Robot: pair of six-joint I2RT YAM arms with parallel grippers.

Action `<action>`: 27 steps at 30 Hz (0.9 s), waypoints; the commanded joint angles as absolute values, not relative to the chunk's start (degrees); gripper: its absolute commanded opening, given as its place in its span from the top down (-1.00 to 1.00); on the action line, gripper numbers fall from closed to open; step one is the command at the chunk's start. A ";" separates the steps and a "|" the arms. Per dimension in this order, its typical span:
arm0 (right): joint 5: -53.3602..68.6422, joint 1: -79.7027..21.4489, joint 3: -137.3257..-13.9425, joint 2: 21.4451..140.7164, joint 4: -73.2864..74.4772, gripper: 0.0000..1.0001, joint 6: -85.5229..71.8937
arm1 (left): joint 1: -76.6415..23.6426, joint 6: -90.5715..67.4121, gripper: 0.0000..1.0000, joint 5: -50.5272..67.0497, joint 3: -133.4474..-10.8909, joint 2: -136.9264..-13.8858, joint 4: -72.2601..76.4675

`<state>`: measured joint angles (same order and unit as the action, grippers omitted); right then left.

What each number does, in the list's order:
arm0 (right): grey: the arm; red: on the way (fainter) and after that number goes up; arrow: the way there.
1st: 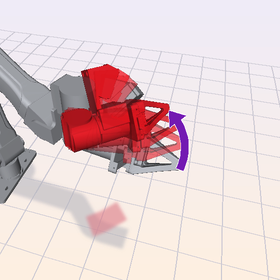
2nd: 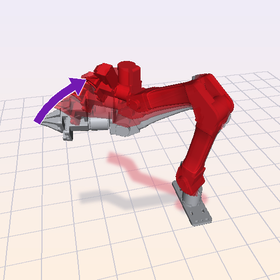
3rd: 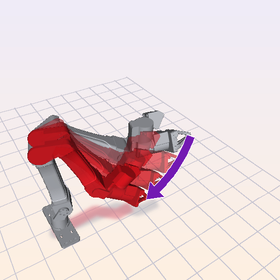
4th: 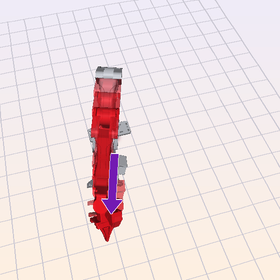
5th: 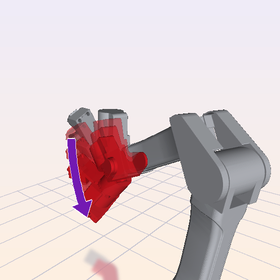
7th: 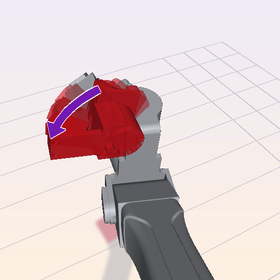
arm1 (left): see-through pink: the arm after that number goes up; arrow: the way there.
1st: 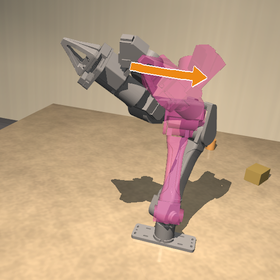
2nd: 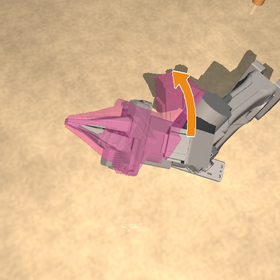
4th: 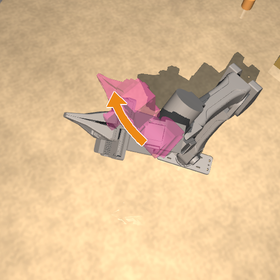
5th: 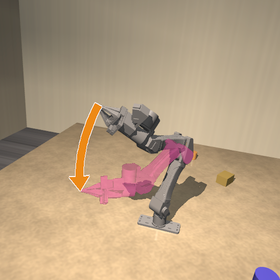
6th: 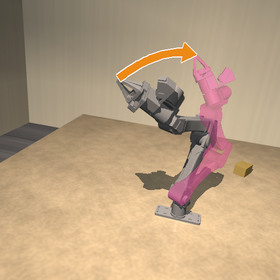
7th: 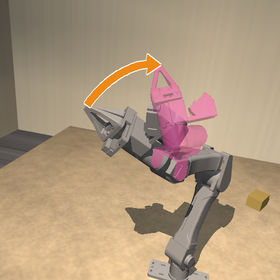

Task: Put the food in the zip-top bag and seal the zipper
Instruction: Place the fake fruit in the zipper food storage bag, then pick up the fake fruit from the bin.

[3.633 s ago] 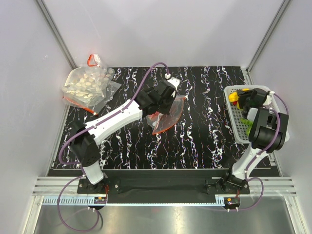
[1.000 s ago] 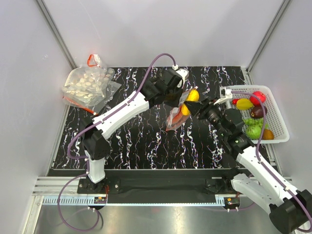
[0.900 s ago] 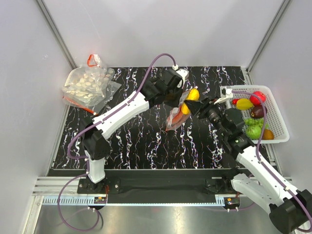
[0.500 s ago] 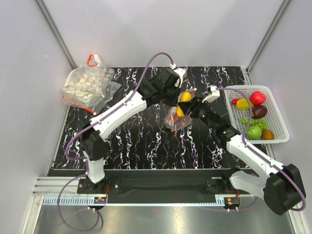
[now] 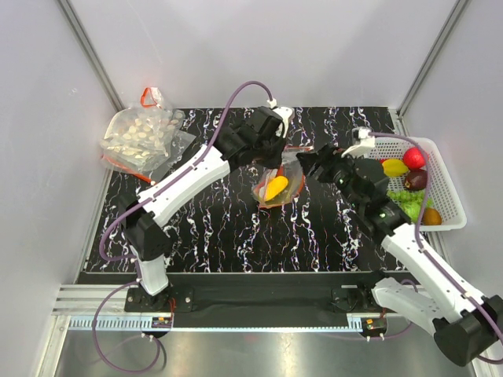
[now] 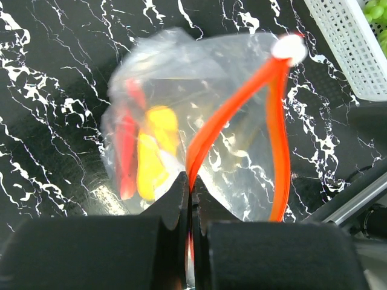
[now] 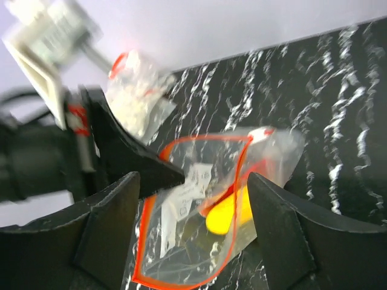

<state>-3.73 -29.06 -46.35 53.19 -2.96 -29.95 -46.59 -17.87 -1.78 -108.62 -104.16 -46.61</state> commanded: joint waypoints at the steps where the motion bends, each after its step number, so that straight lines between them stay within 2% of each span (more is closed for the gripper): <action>1: -14.63 -29.44 -54.82 52.37 10.34 -0.55 -27.08 | -45.44 -17.75 0.99 -1.40 -108.55 -101.25 -44.30; 5: -26.00 -28.22 -67.66 59.93 32.47 -0.62 -26.10 | -45.26 -17.84 0.99 -1.58 -106.18 -100.28 -43.33; 6: -27.06 -27.52 -69.42 60.46 33.65 -0.78 -25.93 | -45.26 -18.10 0.99 -1.41 -105.56 -100.20 -42.46; 7: -26.11 -24.20 -69.69 60.99 34.18 -0.80 -25.93 | -45.26 -18.28 0.99 -0.62 -104.95 -100.02 -42.10; 10: -13.92 -14.19 -69.70 61.95 34.28 -0.84 -26.89 | -45.35 -18.28 1.00 -0.26 -103.71 -99.93 -41.57; 11: -11.28 -7.02 -69.70 62.57 34.45 -0.86 -27.16 | -45.35 -18.37 1.00 -0.26 -103.36 -100.02 -41.66; 13: -7.23 -1.61 -70.13 64.85 34.80 -0.99 -27.42 | -45.44 -18.02 1.00 -0.26 -102.84 -99.67 -41.75; 18: -0.19 15.77 -68.22 69.78 29.90 -0.99 -32.07 | -46.58 -18.28 1.00 -0.26 -100.73 -99.05 -40.26; 21: 4.82 22.82 -67.15 74.60 25.76 -0.99 -39.62 | -47.11 -18.54 1.00 -0.35 -99.76 -99.14 -39.55; 27: -4.21 23.82 -67.51 81.91 21.90 -0.99 -49.48 | -47.55 -18.63 1.00 -0.26 -99.40 -99.84 -39.20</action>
